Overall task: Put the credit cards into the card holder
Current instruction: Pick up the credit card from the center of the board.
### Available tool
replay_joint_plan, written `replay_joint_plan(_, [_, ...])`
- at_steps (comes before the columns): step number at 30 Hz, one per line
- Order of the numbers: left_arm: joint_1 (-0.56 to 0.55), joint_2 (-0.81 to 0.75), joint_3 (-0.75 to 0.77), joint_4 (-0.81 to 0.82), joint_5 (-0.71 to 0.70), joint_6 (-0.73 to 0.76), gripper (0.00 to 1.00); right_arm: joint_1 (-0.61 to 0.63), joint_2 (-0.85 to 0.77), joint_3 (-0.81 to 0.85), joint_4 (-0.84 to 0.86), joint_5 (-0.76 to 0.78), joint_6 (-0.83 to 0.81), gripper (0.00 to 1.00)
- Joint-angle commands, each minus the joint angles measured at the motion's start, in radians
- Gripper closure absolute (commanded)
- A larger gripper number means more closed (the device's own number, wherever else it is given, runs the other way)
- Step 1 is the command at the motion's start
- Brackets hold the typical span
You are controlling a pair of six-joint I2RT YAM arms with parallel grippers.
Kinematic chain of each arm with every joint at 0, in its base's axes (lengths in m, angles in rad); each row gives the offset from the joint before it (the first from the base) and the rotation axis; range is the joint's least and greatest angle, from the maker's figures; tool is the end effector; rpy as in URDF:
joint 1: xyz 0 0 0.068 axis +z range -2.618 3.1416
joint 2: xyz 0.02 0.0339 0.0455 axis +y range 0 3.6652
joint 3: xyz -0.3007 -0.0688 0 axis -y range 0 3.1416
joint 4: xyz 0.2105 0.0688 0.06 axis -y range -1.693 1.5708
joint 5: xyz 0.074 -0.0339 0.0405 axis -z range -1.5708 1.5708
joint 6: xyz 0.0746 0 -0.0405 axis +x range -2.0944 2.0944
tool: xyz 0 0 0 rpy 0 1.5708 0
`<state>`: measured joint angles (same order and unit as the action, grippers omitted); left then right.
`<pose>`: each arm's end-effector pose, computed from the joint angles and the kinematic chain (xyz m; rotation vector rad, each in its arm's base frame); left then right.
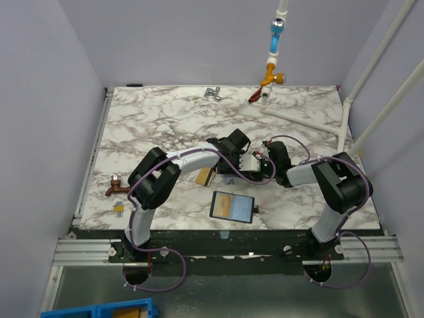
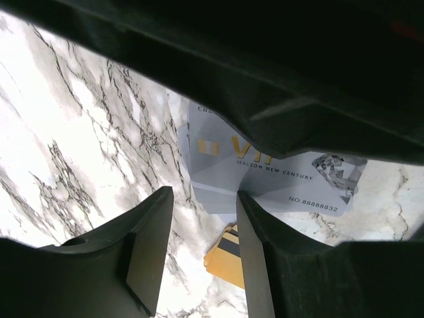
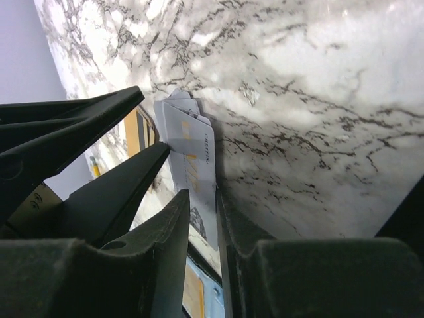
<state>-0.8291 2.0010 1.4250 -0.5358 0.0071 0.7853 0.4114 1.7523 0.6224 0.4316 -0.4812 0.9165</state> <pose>0.2836 -0.3104 0.1892 1.9394 1.8536 -0.0232 0.2847 0.1619 0.1544 0.3441 2.4660 1.1887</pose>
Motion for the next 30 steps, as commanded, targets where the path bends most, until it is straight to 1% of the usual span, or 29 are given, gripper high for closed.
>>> replay_joint_plan(1, [-0.007, 0.047, 0.027, -0.057, 0.024, -0.008, 0.56, -0.009, 0.047, -0.076, 0.023, -0.049, 0.044, 0.74])
replay_joint_plan(4, [-0.007, 0.045, 0.025, -0.063, 0.033, -0.004, 0.57, -0.010, 0.072, -0.091, 0.131, -0.107, 0.091, 0.80])
replay_joint_plan(6, [-0.008, 0.044, 0.025, -0.067, 0.038, -0.003, 0.57, -0.010, 0.090, -0.103, 0.215, -0.141, 0.118, 0.82])
replay_joint_plan(9, [-0.009, 0.043, 0.028, -0.071, 0.044, -0.002, 0.58, -0.009, 0.118, -0.109, 0.296, -0.163, 0.153, 0.83])
replay_joint_plan(13, [-0.008, 0.033, 0.023, -0.077, 0.065, -0.001, 0.60, -0.008, 0.138, -0.106, 0.326, -0.161, 0.171, 0.81])
replay_joint_plan(15, [-0.007, 0.031, 0.026, -0.083, 0.080, -0.006, 0.60, -0.008, 0.129, -0.101, 0.312, -0.143, 0.163, 0.81])
replay_joint_plan(16, [-0.007, 0.031, 0.033, -0.090, 0.092, -0.011, 0.60, -0.009, 0.117, -0.098, 0.287, -0.129, 0.153, 0.84])
replay_joint_plan(18, [-0.006, 0.026, 0.056, -0.114, 0.115, -0.026, 0.61, -0.008, 0.090, -0.087, 0.225, -0.099, 0.128, 0.93])
replay_joint_plan(20, [0.005, 0.007, 0.082, -0.142, 0.144, -0.047, 0.61, -0.008, 0.056, -0.080, 0.161, -0.065, 0.100, 0.99])
replay_joint_plan(25, [0.072, -0.048, 0.185, -0.232, 0.224, -0.125, 0.55, -0.008, -0.034, -0.072, 0.026, -0.001, 0.040, 0.99])
replay_joint_plan(27, [0.102, -0.068, 0.221, -0.265, 0.254, -0.163, 0.52, -0.008, -0.070, -0.077, -0.005, 0.012, 0.026, 0.99])
replay_joint_plan(29, [0.128, -0.082, 0.250, -0.285, 0.254, -0.216, 0.48, -0.008, -0.101, -0.082, -0.021, 0.016, 0.015, 0.99])
replay_joint_plan(30, [0.138, -0.084, 0.266, -0.294, 0.226, -0.251, 0.47, -0.008, -0.115, -0.082, -0.032, 0.016, 0.007, 1.00])
